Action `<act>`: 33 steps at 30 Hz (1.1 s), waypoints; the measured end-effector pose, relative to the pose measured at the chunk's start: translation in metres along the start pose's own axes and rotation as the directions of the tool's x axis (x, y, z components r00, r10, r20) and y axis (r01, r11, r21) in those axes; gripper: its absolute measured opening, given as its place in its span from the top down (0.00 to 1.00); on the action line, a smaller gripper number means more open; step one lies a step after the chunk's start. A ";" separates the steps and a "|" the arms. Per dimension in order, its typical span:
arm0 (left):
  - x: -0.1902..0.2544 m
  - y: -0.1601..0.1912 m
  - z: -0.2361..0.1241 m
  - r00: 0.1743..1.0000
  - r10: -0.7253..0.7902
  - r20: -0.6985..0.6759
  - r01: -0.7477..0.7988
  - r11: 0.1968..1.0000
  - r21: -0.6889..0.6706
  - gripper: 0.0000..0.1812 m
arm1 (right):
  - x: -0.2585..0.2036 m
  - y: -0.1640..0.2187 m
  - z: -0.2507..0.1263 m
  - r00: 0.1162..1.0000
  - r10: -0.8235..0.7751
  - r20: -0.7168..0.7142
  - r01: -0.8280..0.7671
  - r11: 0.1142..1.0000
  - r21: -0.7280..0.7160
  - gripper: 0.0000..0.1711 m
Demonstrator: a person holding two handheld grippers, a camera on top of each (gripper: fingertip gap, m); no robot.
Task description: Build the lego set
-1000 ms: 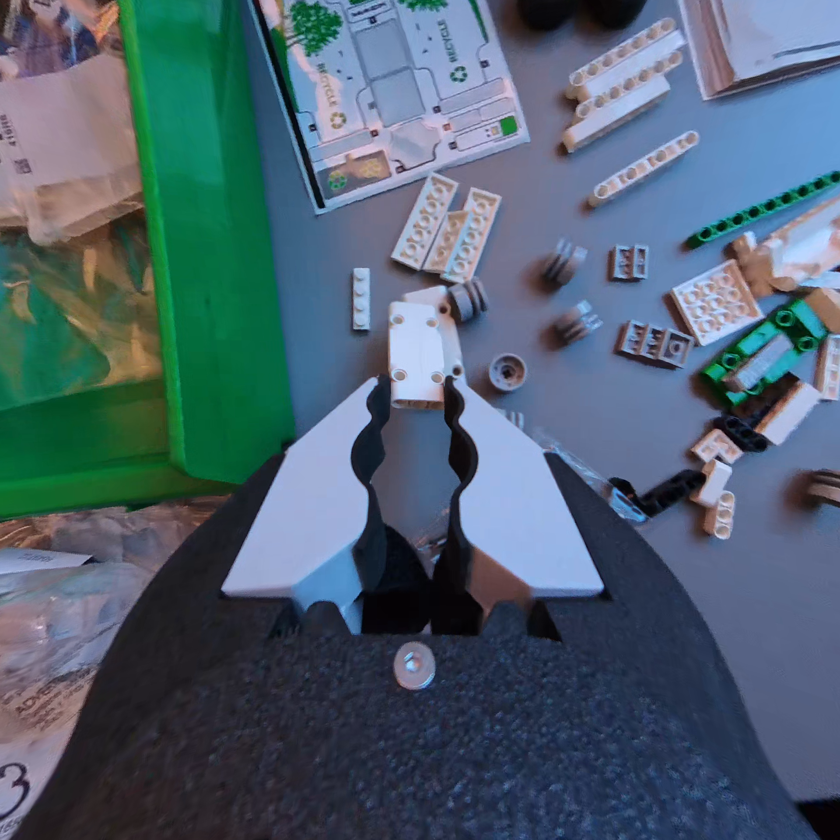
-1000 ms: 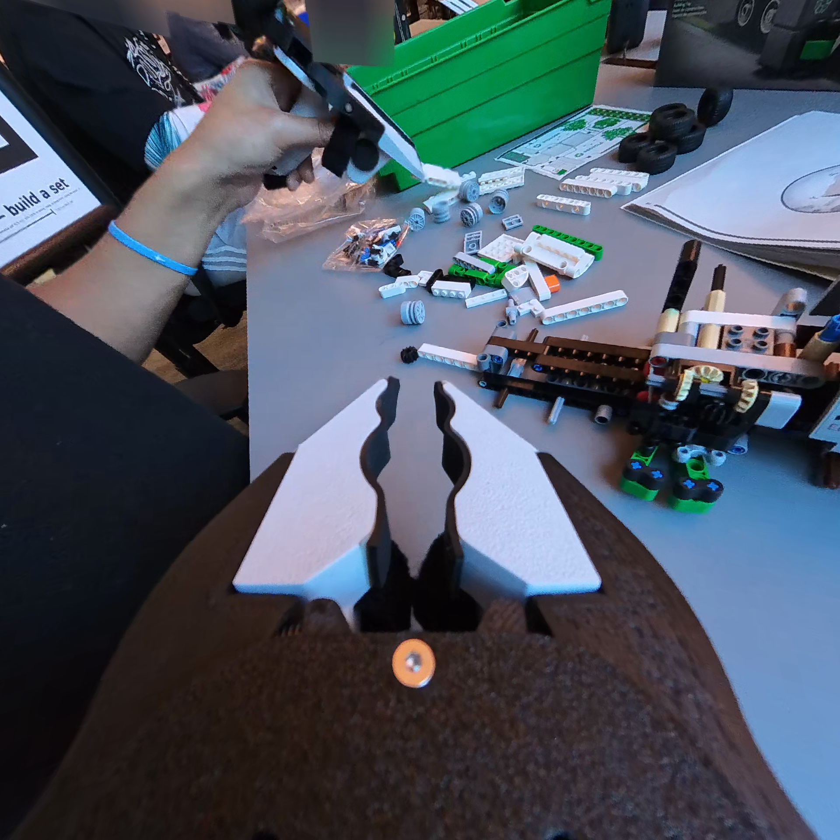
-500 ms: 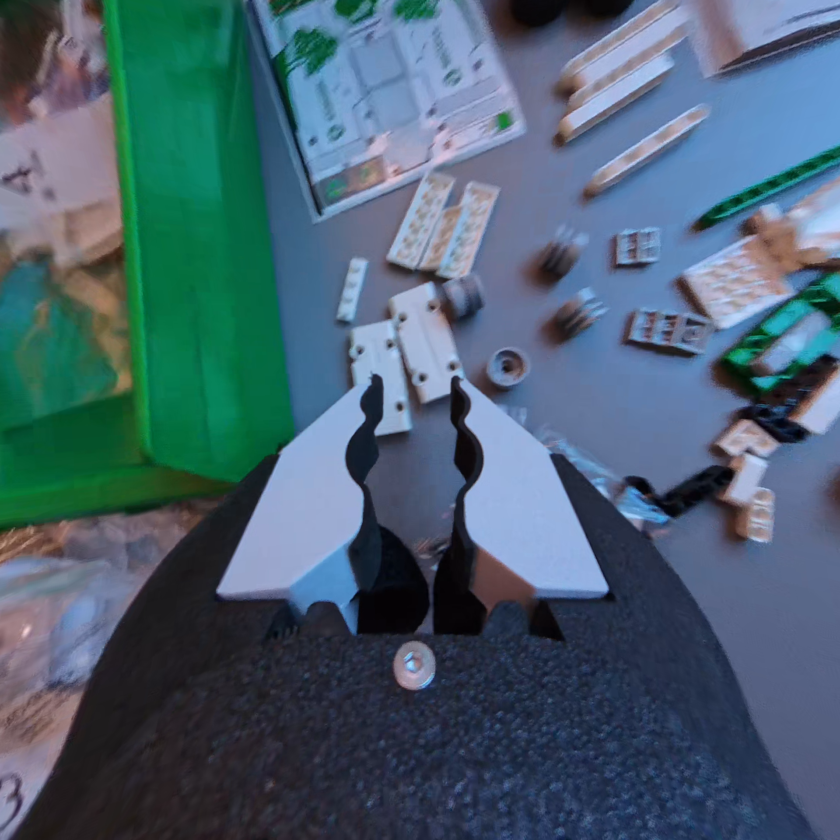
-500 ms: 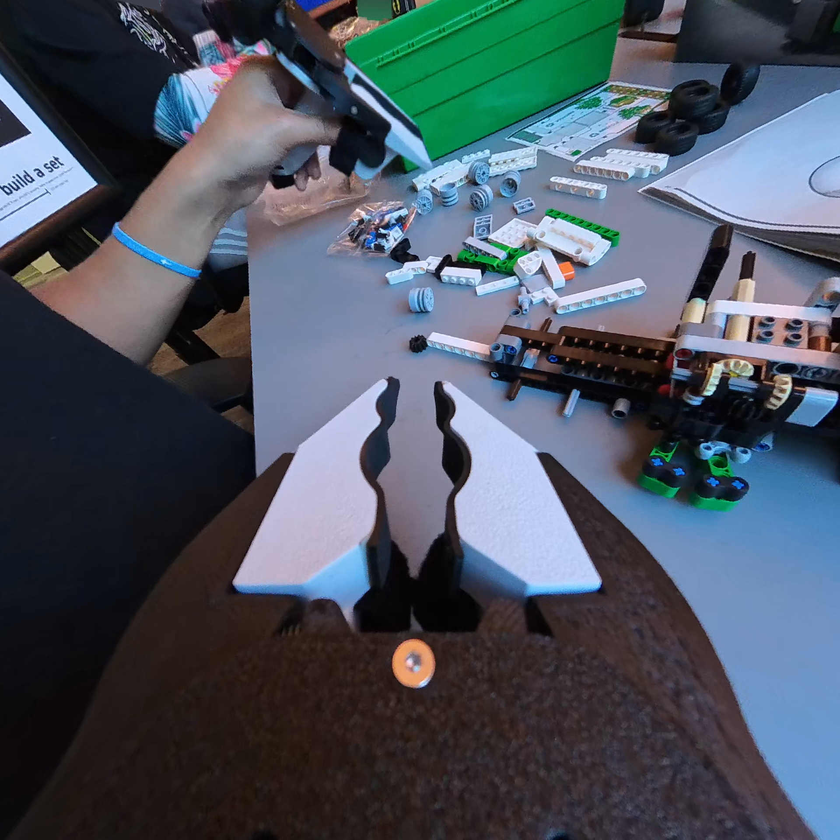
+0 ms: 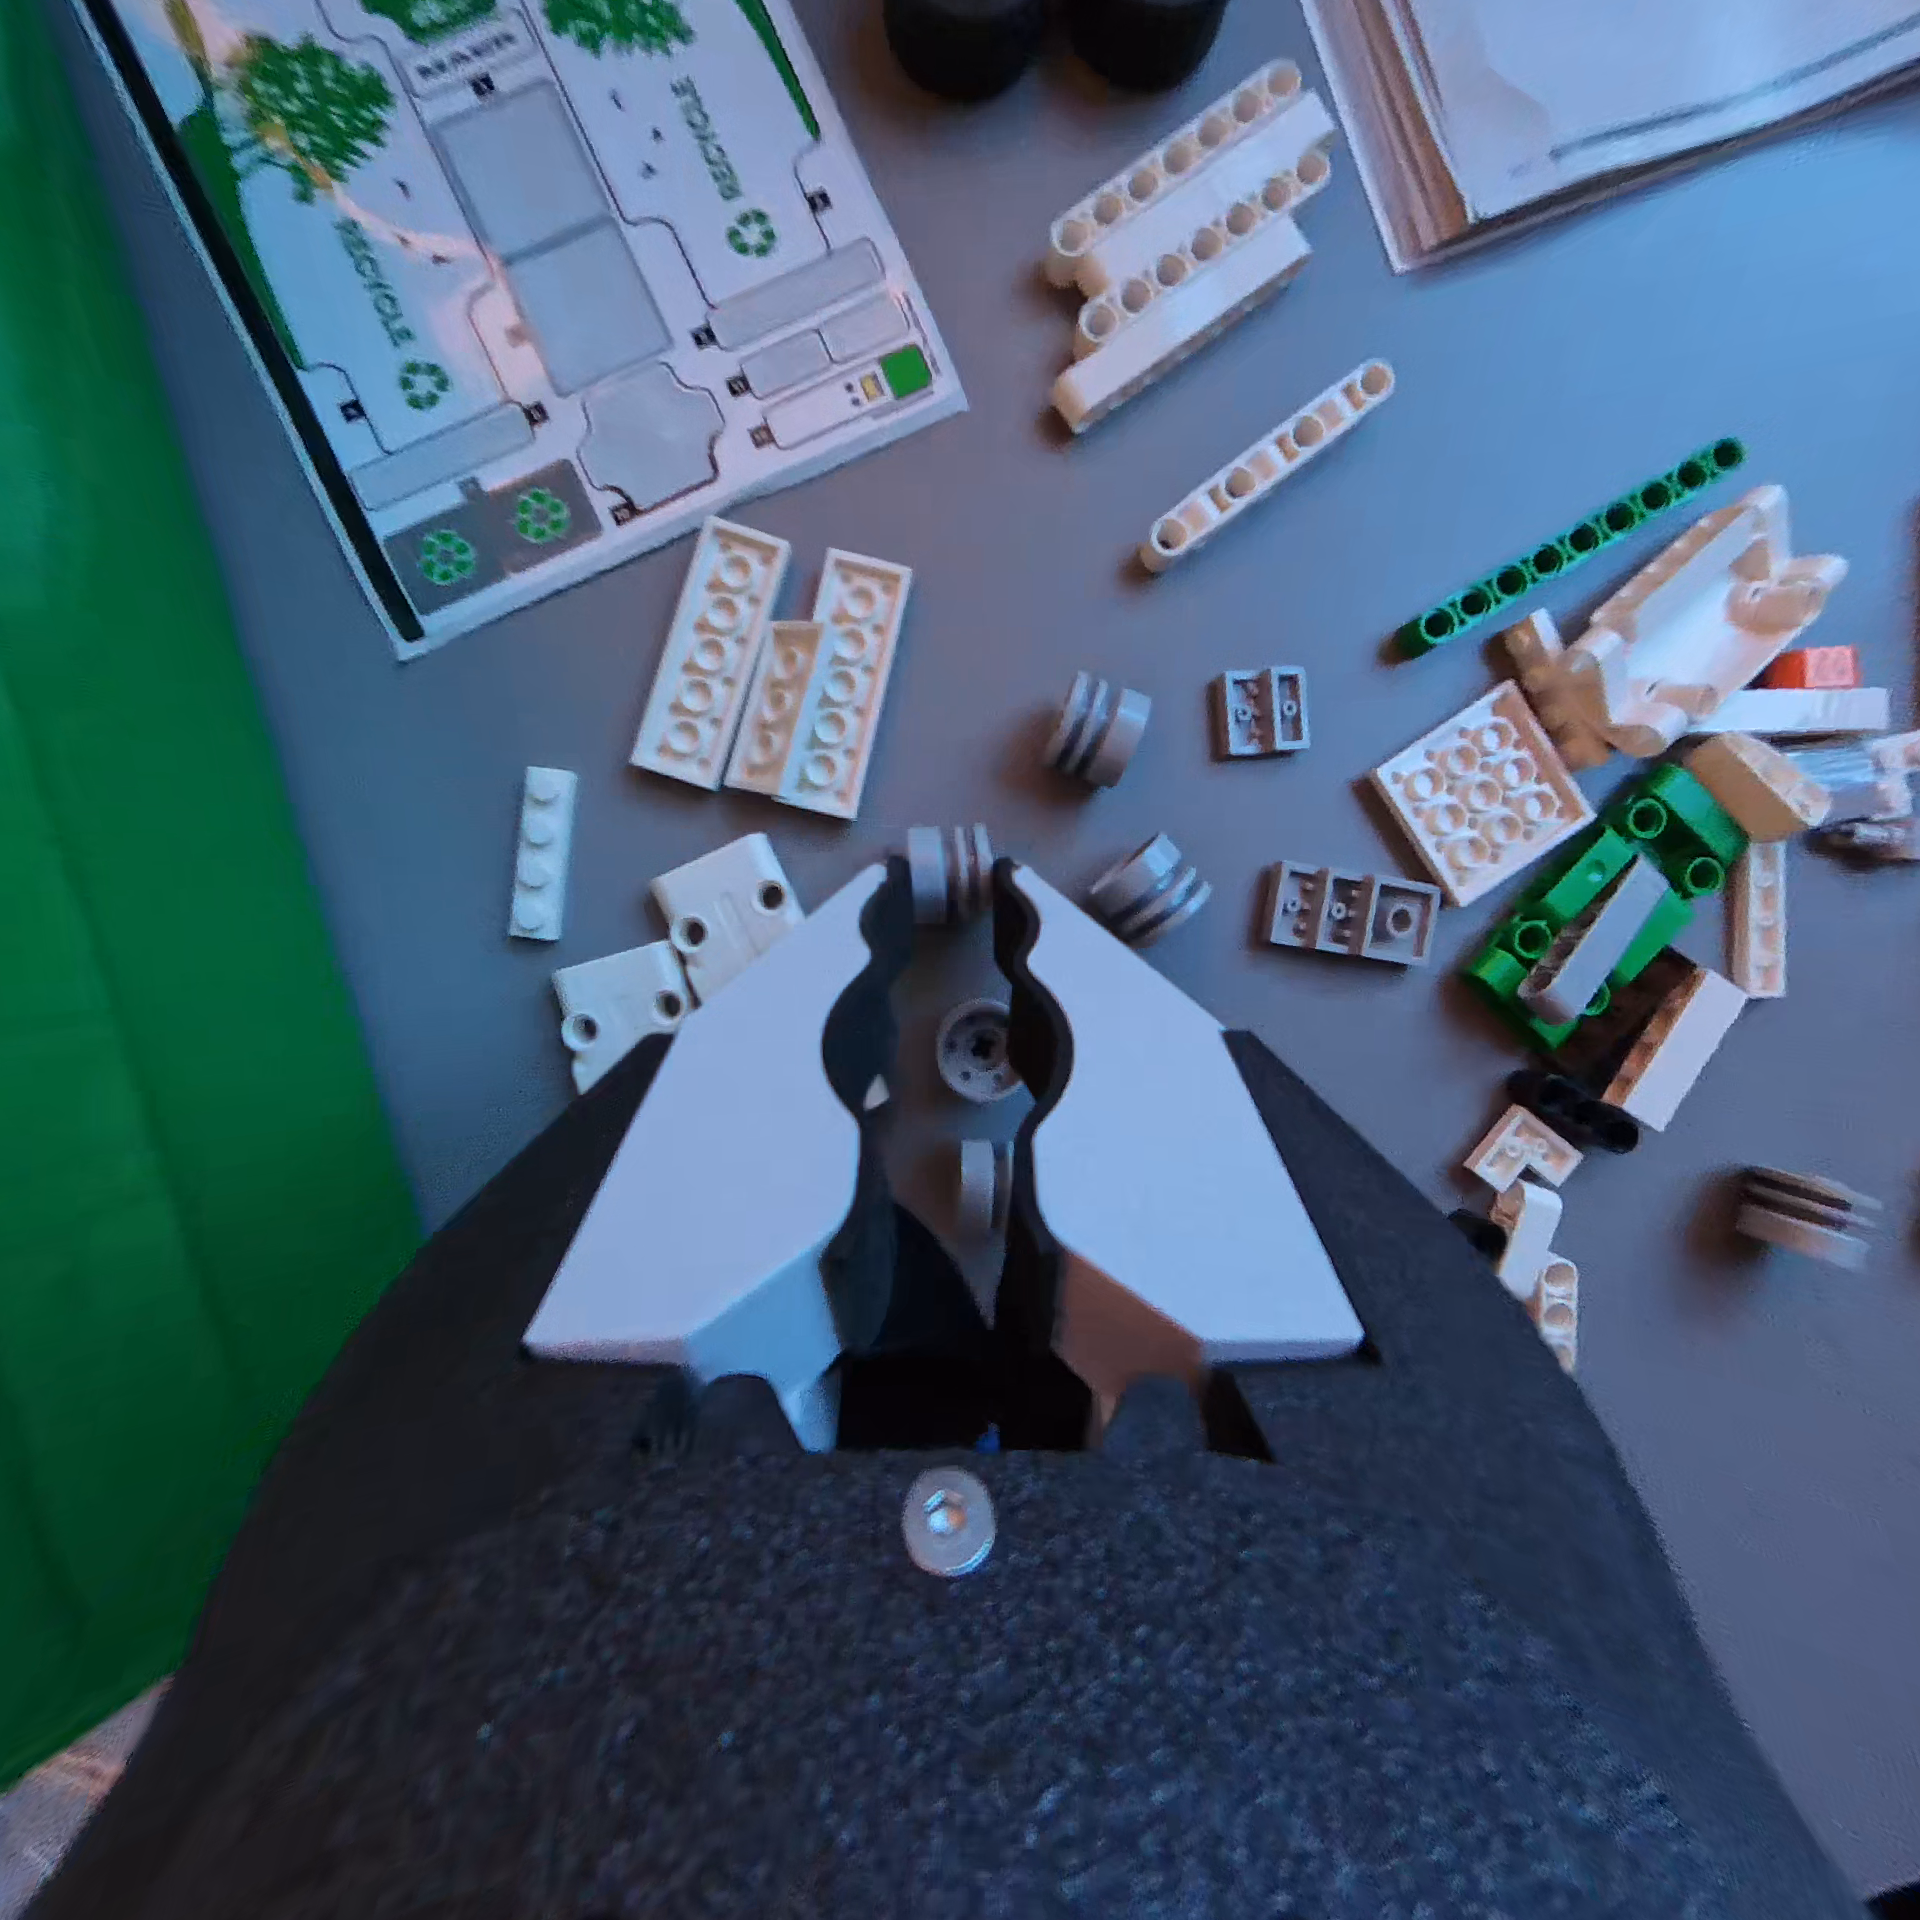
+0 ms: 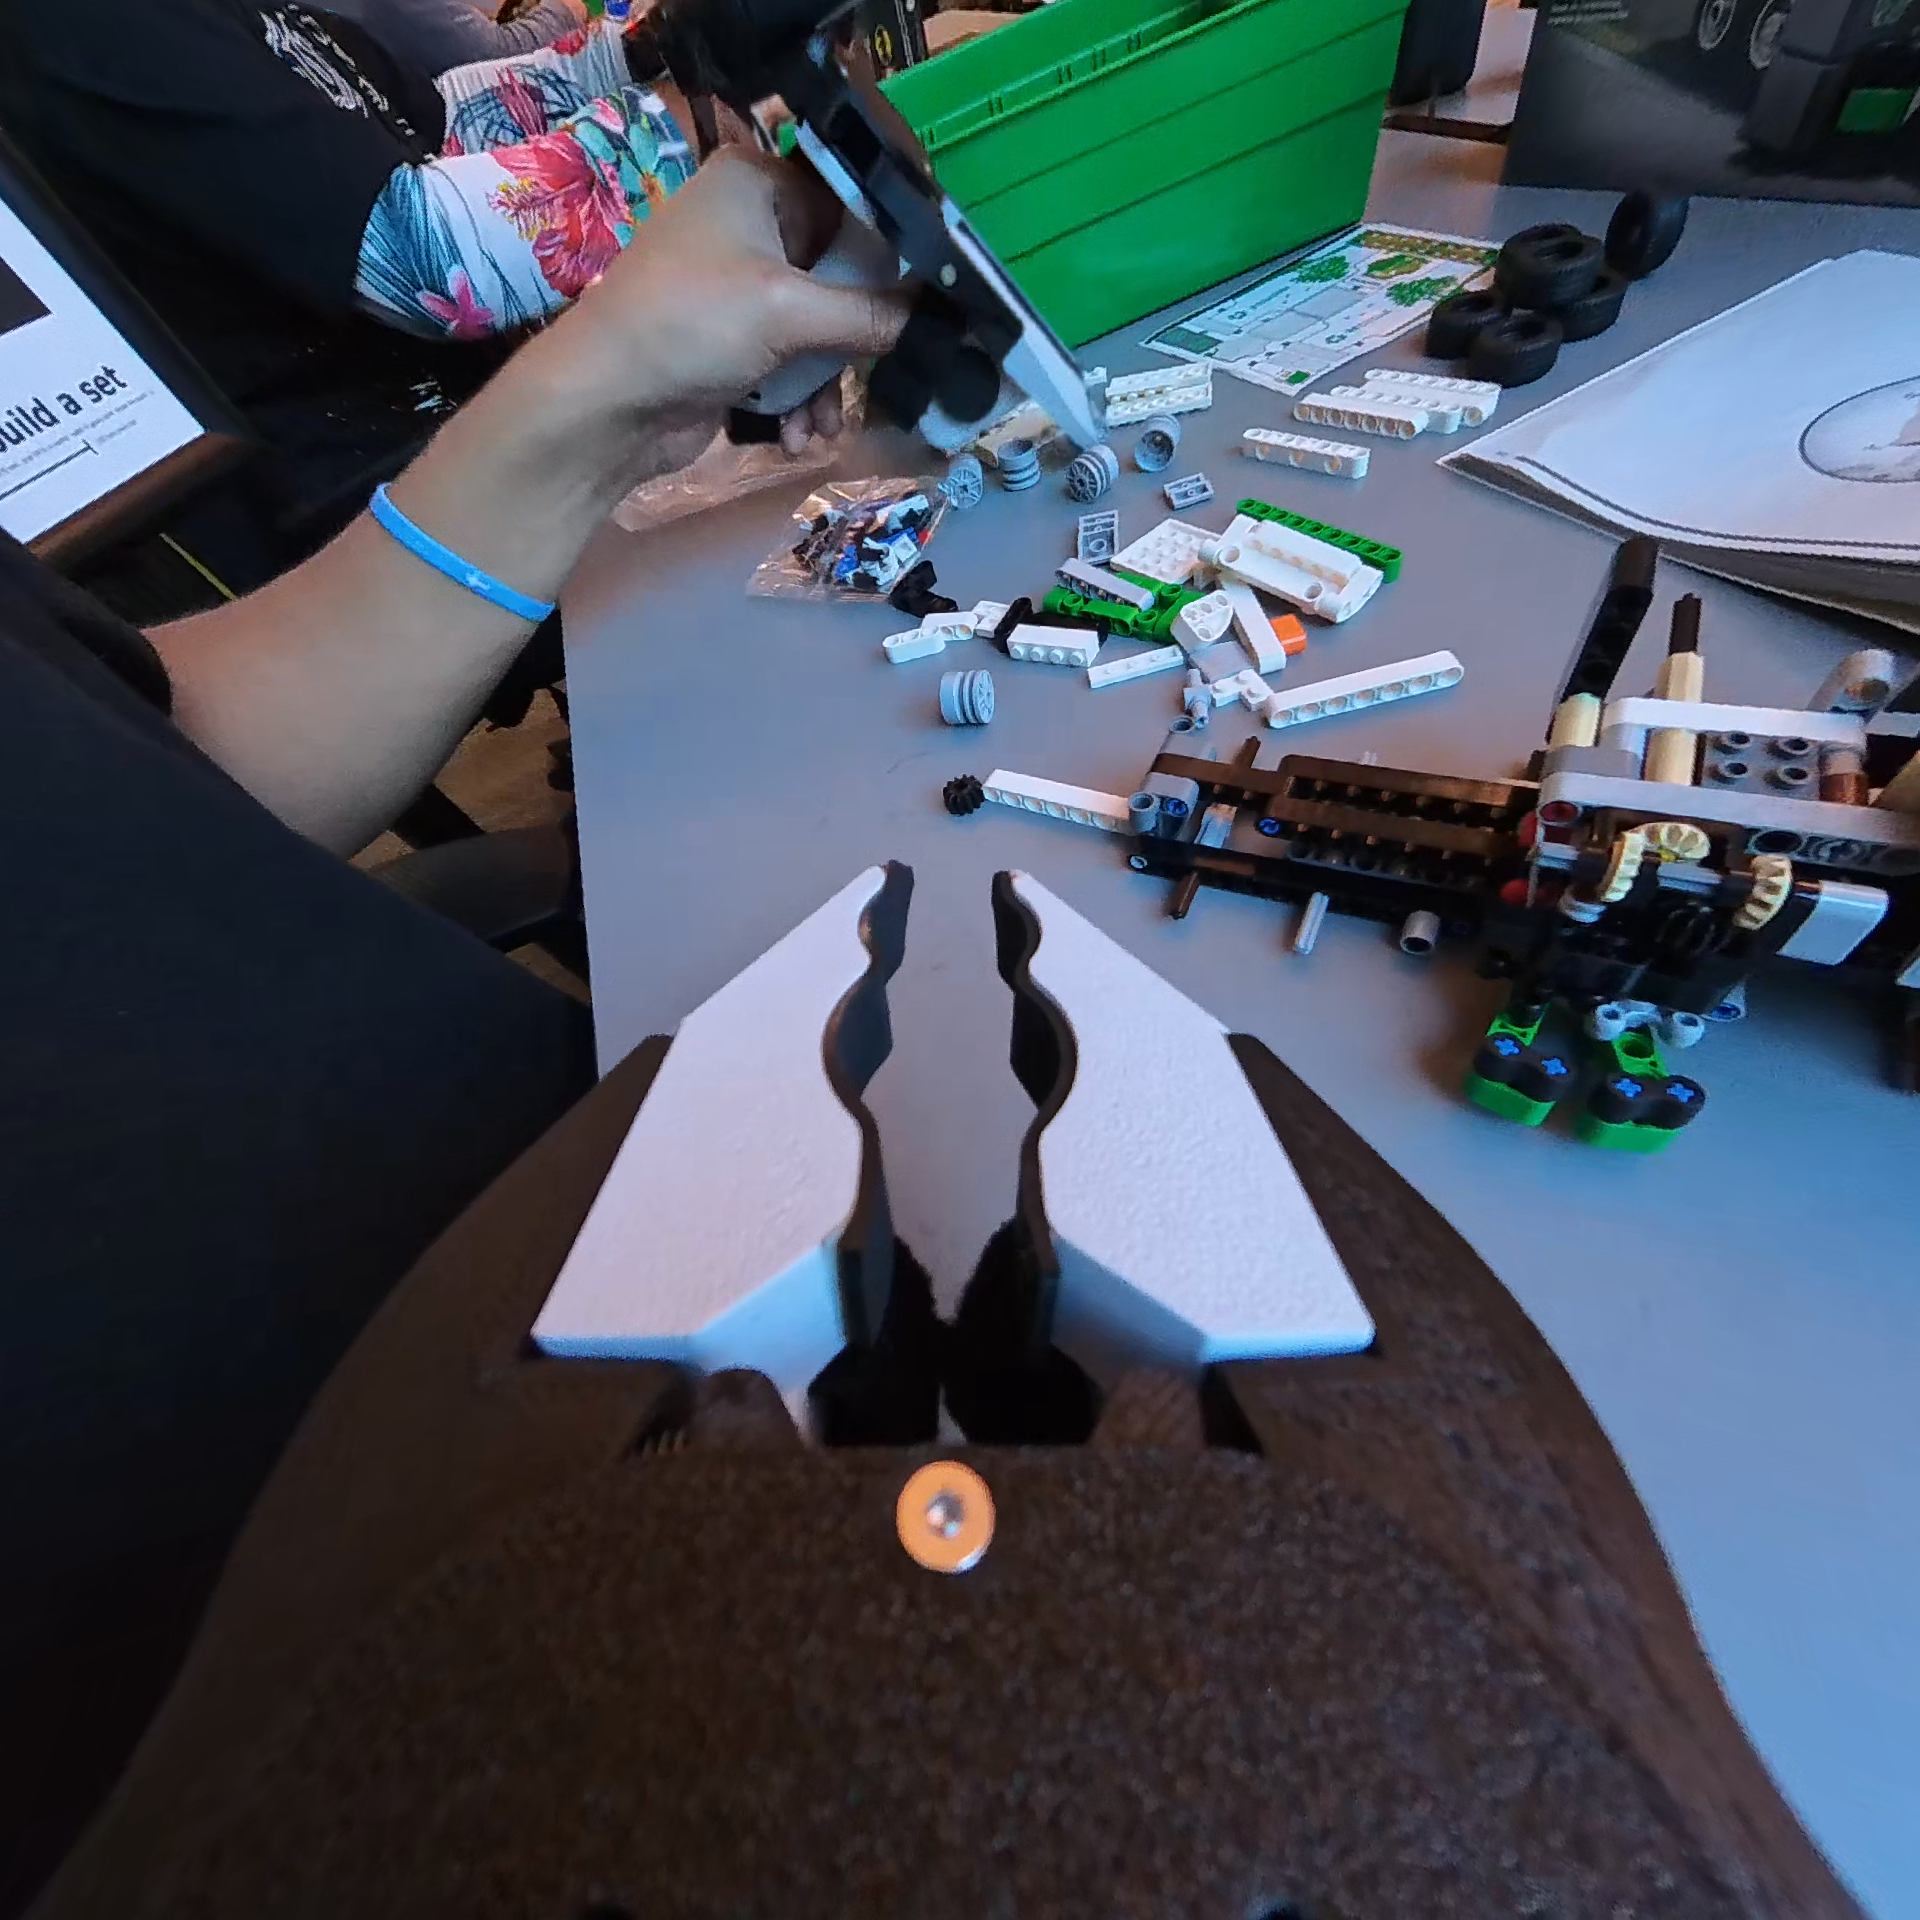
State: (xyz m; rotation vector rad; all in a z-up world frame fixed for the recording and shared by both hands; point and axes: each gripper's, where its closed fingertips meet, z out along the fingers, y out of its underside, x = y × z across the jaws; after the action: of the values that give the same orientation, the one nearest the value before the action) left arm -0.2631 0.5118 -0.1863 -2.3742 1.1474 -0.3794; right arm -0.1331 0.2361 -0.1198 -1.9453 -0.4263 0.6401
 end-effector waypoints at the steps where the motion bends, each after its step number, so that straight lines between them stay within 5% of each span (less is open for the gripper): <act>1: 0.002 0.003 0.000 1.000 0.011 0.003 -0.011 1.000 -0.010 0.93 | 0.000 0.000 -0.001 1.000 0.002 -0.002 -0.002 1.000 0.002 0.91; 11: 0.016 0.005 0.001 0.994 0.106 0.002 -0.106 0.994 -0.020 0.89 | -0.001 0.004 -0.002 1.000 -0.008 -0.003 0.008 1.000 -0.011 0.91; 17: 0.009 -0.001 -0.042 0.973 0.175 0.149 -0.194 0.973 0.128 0.84 | -0.002 0.006 -0.006 1.000 -0.003 -0.016 0.003 1.000 -0.009 0.91; 22: 0.059 0.013 -0.071 0.972 0.231 0.046 -0.233 0.915 0.330 0.66 | -0.003 0.011 -0.006 1.000 -0.013 -0.021 0.013 1.000 -0.022 0.91; 26: 0.101 0.022 -0.060 0.956 0.294 -0.024 -0.272 0.910 0.314 0.83 | -0.010 0.011 -0.001 1.000 -0.022 -0.012 0.022 1.000 -0.019 0.91; 33: 0.116 0.020 -0.015 0.870 0.487 -0.072 -0.475 0.869 0.141 0.80 | -0.023 0.014 0.000 0.999 -0.036 -0.014 0.036 0.999 -0.012 0.91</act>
State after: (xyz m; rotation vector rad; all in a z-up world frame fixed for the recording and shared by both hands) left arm -0.2116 0.4050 -0.1792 -1.8923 1.6622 -0.3872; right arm -0.1510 0.2168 -0.1265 -1.9480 -0.4566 0.6013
